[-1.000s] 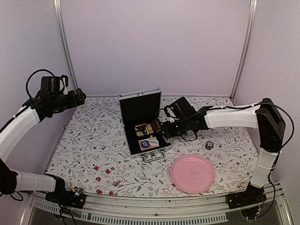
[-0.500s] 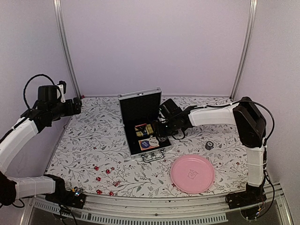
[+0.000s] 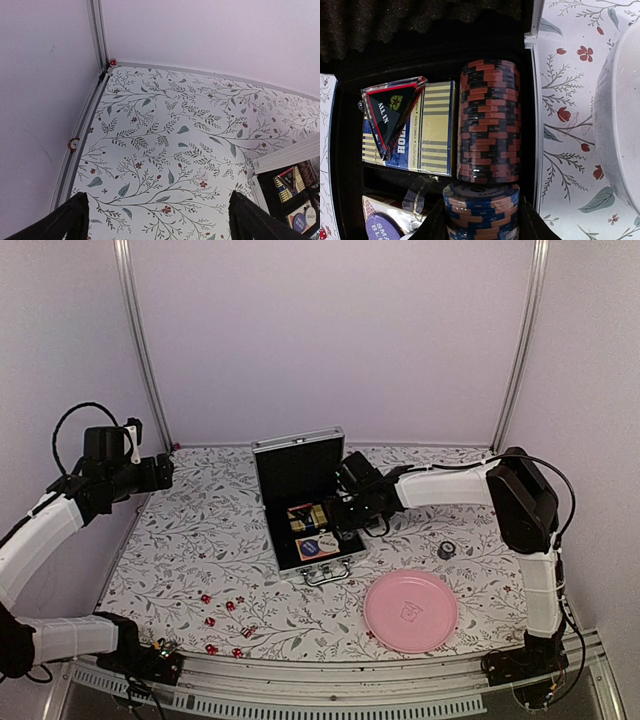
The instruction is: Pack up texas hold em set
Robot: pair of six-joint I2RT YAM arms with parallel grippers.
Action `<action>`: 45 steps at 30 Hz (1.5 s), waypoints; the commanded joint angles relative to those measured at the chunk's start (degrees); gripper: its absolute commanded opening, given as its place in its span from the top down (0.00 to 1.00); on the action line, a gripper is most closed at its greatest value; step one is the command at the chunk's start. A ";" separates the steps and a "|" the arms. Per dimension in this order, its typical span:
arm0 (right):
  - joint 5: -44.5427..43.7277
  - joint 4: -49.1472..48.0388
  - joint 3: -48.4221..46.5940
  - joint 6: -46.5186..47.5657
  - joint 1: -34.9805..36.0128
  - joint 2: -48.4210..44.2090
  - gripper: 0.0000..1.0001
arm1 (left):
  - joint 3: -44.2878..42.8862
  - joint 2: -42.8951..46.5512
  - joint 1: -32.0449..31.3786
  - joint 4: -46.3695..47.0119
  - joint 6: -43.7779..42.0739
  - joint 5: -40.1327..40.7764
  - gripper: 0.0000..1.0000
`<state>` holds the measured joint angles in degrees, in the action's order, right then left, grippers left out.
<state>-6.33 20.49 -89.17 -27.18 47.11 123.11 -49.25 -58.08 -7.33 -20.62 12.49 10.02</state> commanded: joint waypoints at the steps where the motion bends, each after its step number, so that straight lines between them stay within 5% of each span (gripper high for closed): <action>1: -1.64 -0.98 -2.81 -0.16 -0.47 1.54 0.88 | 0.87 0.97 0.58 0.76 -1.13 1.76 0.03; 7: -2.10 -0.80 -4.29 0.02 -0.59 2.87 0.82 | 0.87 0.44 0.57 0.71 -1.42 2.12 0.03; 16: -2.61 -0.28 -4.61 0.06 -0.55 1.53 0.46 | 1.00 -0.38 0.57 1.07 -1.29 2.89 0.03; 21: -2.70 -0.28 -4.36 1.47 -0.62 -1.22 0.36 | 1.00 -0.33 0.64 1.02 -1.15 4.66 0.03; 35: -4.34 -0.54 11.08 2.11 -0.57 -16.82 0.31 | 1.18 -0.63 0.57 1.01 -1.68 7.73 0.03; 45: 1.08 -5.85 19.38 -2.84 0.13 -16.33 0.32 | 1.52 -0.53 0.59 1.20 -1.86 8.83 0.03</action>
<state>-7.33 18.15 -70.13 -27.62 46.85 105.54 -48.73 -58.52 -7.31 -20.45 11.51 17.78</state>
